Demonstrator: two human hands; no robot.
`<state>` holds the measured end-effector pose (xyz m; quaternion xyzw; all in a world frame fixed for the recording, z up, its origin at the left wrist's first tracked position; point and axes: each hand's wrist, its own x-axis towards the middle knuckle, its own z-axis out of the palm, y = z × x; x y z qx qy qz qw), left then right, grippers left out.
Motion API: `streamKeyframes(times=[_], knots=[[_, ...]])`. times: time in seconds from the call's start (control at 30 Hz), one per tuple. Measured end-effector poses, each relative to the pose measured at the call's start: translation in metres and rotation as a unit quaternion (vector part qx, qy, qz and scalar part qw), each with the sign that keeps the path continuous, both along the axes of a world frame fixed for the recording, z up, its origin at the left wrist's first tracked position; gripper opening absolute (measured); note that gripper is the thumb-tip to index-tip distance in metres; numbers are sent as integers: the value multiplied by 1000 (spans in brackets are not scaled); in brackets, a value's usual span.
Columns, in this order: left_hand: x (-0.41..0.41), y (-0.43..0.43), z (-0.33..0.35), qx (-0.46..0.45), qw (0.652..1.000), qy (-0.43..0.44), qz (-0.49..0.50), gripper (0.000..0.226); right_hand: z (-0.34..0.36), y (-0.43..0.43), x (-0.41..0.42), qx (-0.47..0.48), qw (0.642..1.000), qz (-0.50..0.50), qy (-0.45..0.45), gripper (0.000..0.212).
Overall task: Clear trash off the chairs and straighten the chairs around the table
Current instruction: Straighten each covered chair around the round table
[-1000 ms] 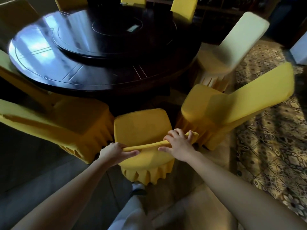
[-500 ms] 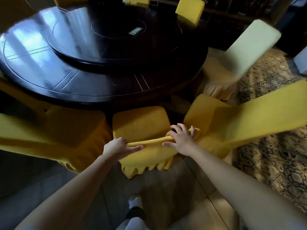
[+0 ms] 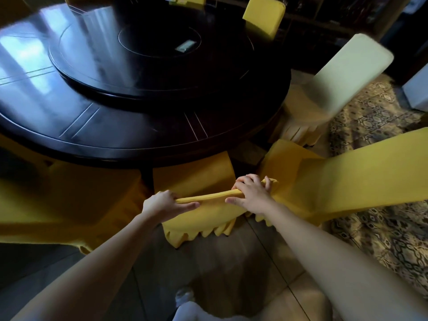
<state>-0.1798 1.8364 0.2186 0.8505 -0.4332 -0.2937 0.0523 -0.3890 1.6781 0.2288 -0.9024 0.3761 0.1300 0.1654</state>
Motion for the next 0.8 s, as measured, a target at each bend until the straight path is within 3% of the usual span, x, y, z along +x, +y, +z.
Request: streamKeyframes(times=[0.37,0.8], knots=[[6,2,-1,-8,1000,-1,-15,89,3,10,3,-11,999,-34,-5,61],[-17,15,7,-111,989,-96,-15,58,4,34,-11,-21,996,-61,-56,55]])
